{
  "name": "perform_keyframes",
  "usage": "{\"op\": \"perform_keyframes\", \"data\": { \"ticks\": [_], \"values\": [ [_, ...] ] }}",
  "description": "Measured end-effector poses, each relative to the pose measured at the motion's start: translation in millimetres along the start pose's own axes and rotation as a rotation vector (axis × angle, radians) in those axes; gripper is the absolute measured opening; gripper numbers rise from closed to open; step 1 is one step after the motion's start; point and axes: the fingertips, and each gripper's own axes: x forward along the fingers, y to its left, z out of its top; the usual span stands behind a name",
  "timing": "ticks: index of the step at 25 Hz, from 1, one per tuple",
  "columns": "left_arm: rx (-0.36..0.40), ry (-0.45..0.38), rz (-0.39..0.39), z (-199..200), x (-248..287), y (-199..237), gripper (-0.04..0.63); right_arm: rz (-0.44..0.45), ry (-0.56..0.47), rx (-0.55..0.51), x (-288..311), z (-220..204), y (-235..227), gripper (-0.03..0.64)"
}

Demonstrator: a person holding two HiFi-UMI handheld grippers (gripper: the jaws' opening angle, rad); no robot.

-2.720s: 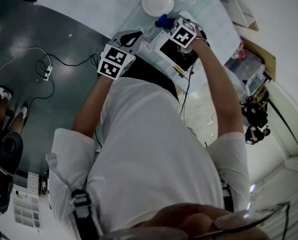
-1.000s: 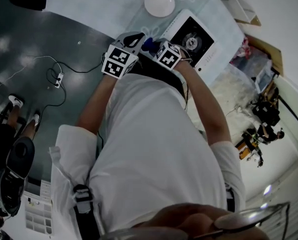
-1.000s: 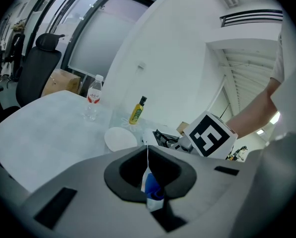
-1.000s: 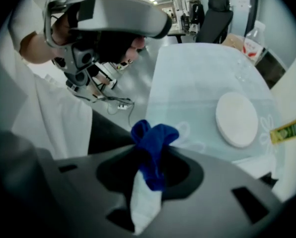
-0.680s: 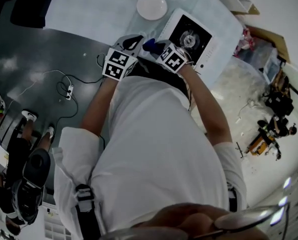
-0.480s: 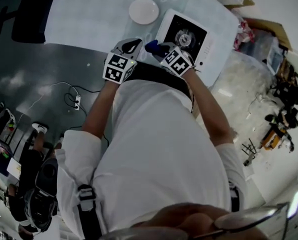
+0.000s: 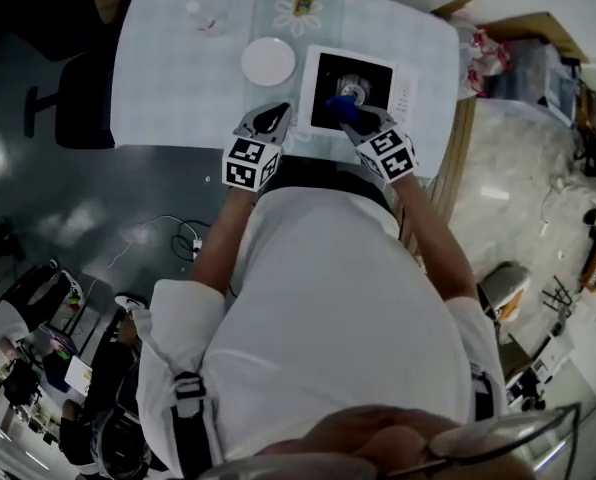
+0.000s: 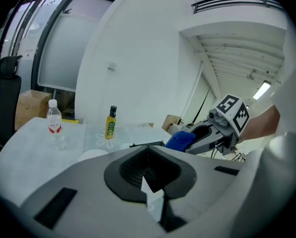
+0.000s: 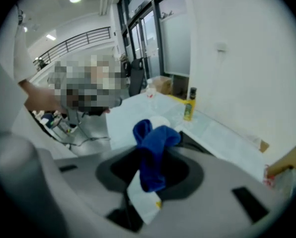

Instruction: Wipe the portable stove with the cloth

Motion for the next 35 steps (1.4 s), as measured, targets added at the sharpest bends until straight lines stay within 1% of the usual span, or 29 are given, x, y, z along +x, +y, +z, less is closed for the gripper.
{"op": "perform_keyframes", "data": {
  "ticks": [3, 7, 11, 15, 18, 23, 27, 31, 35],
  "values": [
    [0.002, -0.013, 0.009, 11, 6, -24, 0.037, -0.048, -0.056, 0.050, -31, -4, -21, 0.138],
    [0.002, -0.041, 0.025, 23, 8, -56, 0.037, -0.103, -0.135, 0.092, -70, -12, -41, 0.138],
    [0.029, -0.033, 0.033, 30, 11, -82, 0.035, -0.149, -0.189, 0.126, -106, -18, -58, 0.138],
    [0.051, -0.051, 0.034, 40, 5, -105, 0.037, -0.186, -0.255, 0.127, -142, -21, -67, 0.138],
    [0.064, -0.083, 0.043, 53, -4, -120, 0.036, -0.211, -0.303, 0.113, -169, -25, -72, 0.138],
    [0.063, -0.150, 0.088, 72, -27, -136, 0.035, -0.224, -0.390, 0.110, -204, -27, -76, 0.138],
    [0.060, -0.188, 0.113, 77, -43, -140, 0.036, -0.252, -0.439, 0.132, -223, -29, -84, 0.138],
    [0.052, -0.207, 0.123, 77, -57, -137, 0.036, -0.299, -0.468, 0.163, -238, -28, -88, 0.138],
    [0.052, -0.236, 0.115, 81, -71, -136, 0.035, -0.339, -0.492, 0.159, -251, -26, -82, 0.138]
  ]
}}
